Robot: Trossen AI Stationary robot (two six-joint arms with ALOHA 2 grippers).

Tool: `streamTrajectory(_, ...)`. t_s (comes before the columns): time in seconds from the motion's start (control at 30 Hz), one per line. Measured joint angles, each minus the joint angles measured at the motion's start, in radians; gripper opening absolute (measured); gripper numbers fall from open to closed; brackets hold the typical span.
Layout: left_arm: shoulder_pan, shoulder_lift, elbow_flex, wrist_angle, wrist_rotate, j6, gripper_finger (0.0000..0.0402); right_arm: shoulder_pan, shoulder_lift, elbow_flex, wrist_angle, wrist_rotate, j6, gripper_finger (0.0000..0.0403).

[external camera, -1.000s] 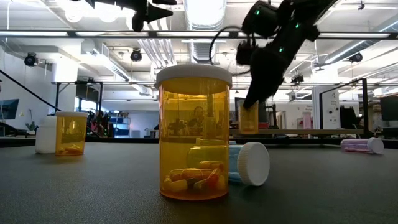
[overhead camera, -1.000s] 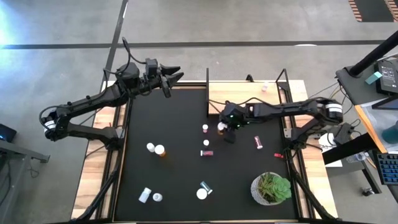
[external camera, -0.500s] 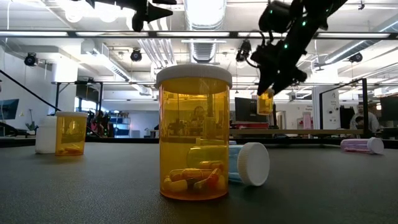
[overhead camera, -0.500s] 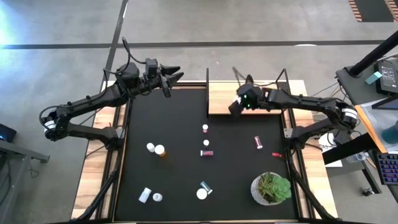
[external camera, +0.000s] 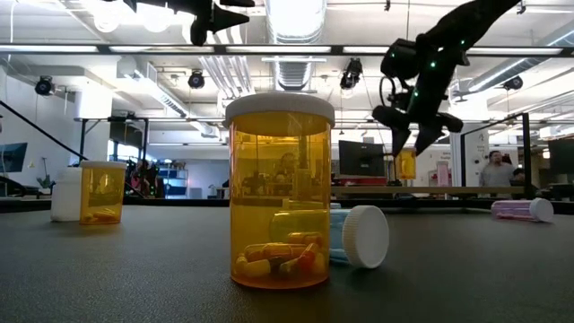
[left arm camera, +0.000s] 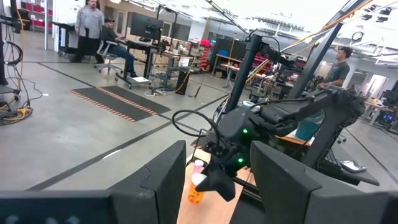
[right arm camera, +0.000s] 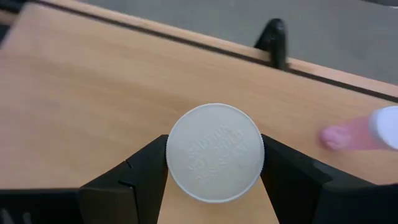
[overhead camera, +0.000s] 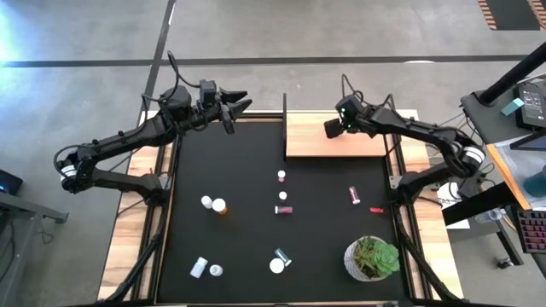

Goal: Pick and place medicine bottles onto shelf by color
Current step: Put the top orange pill bottle on the shelf

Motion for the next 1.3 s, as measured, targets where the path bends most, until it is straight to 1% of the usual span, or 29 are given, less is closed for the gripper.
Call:
streamTrajectory(0.27,0.0,0.0,0.0,0.003,0.0,0.0,0.0164,-0.029,0.053,0.0,0.017,0.005,-0.049,0.0222)
streamTrajectory(0.43,0.0,0.0,0.0,0.003,0.0,0.0,0.0164,-0.039,0.082,0.0,0.023,0.08,-0.06,0.0222)
streamTrajectory(0.83,0.011,0.0,0.0,0.0,0.0,0.0,0.0164,-0.091,0.107,0.0,0.07,0.078,-0.055,0.0222)
streamTrajectory(1.1,0.013,0.0,0.0,0.001,0.0,0.0,0.0164,-0.091,0.117,0.0,0.075,0.074,-0.066,0.0222)
streamTrajectory(1.3,0.013,0.0,0.0,0.001,0.0,0.0,0.0164,-0.091,0.117,0.0,0.124,0.074,-0.079,0.0222)
